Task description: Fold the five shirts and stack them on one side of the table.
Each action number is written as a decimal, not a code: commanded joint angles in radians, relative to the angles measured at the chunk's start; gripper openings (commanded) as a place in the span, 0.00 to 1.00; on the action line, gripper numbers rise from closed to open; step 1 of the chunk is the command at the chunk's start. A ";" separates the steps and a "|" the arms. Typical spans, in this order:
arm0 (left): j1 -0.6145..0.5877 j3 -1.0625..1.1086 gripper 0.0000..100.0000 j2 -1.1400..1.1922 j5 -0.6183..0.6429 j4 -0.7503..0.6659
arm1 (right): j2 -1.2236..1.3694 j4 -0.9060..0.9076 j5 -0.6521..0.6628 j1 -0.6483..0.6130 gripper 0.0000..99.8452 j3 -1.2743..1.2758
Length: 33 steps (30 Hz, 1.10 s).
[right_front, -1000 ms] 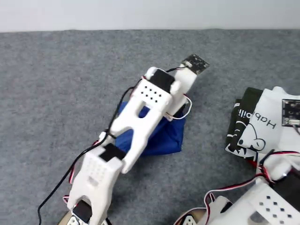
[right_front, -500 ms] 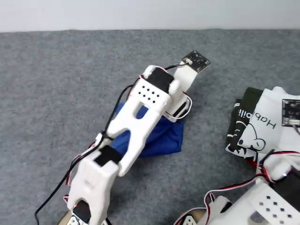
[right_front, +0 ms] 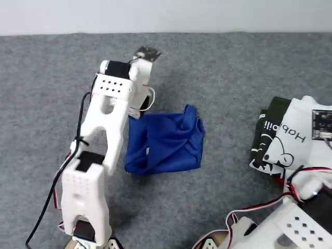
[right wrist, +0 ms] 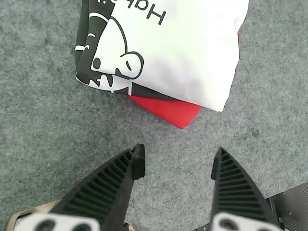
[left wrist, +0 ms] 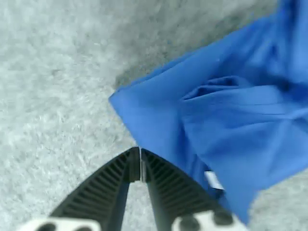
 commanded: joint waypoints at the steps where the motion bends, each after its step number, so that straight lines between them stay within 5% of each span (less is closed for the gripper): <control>1: -0.002 -0.004 0.00 0.075 -0.040 -0.034 | -0.010 0.036 0.009 -0.008 0.24 -0.003; 18: 0.350 -0.031 0.00 0.130 -0.031 0.029 | -0.018 0.038 0.009 -0.008 0.24 -0.003; 25: 0.327 -0.031 0.00 0.046 -0.031 0.029 | -0.016 0.038 0.008 -0.008 0.24 -0.003; 33: 0.163 -0.030 0.00 0.057 -0.038 0.006 | -0.010 0.038 0.009 -0.012 0.24 -0.003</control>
